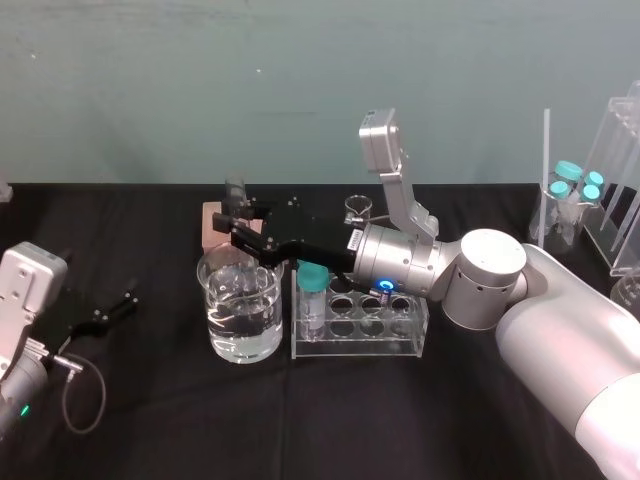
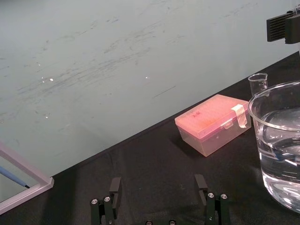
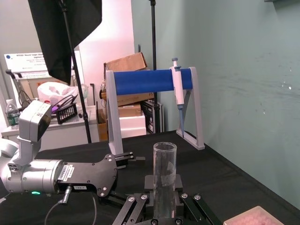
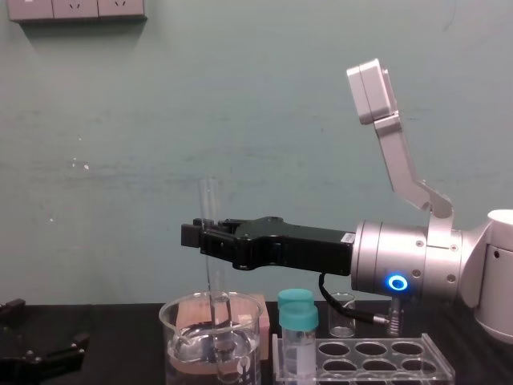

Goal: Hold the test tube with one hand and immerse one end into the beaker, then return it to the test tube rack.

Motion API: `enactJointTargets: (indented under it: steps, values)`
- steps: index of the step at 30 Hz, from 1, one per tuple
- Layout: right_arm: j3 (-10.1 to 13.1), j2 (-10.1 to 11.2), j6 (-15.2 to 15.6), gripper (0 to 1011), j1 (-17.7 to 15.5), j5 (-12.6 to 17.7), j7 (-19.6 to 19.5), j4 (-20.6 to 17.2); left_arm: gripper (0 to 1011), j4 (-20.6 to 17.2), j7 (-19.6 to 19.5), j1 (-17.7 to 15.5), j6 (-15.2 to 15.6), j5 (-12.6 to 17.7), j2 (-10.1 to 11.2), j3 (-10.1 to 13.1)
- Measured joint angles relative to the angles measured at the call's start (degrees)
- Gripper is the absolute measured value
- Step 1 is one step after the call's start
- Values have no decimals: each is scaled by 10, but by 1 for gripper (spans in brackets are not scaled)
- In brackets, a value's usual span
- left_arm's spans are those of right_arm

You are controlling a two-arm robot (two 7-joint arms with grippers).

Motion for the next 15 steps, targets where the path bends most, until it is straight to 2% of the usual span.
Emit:
enactJointTargets:
  steps: [15]
  values:
    - [-1,2,0,225,-2,1,-1,-5,1000,0,0,0,0,0,0,0]
